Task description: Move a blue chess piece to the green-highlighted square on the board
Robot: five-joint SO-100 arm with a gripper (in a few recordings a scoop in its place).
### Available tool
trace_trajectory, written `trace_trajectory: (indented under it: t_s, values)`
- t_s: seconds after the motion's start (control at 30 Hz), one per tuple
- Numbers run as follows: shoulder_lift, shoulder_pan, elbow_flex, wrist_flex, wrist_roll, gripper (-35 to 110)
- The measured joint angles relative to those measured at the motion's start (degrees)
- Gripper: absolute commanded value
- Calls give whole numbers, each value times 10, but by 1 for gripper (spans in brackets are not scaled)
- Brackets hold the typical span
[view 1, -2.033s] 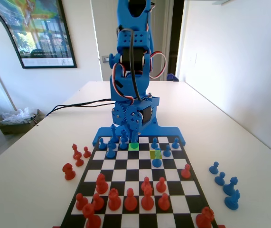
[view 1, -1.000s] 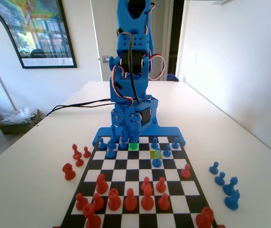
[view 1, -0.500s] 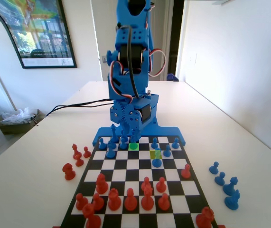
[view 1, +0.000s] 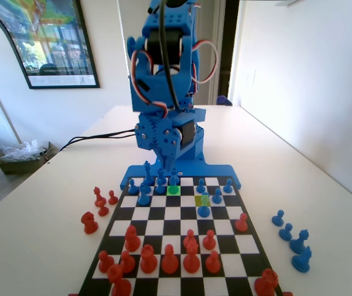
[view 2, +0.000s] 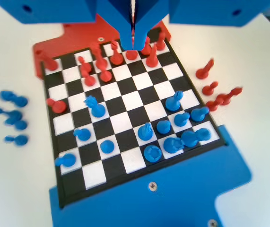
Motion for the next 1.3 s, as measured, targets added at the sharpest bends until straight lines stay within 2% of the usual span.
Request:
trace_trajectory:
  t_s: [0.47,0.7,0.97,1.3]
  values:
    - [178,-57,-35,125,-183,1]
    - [305,-67,-35,195,-235,1]
    - [438,-62,16,221,-241,1]
    - [502,-62,18,221,-222,1]
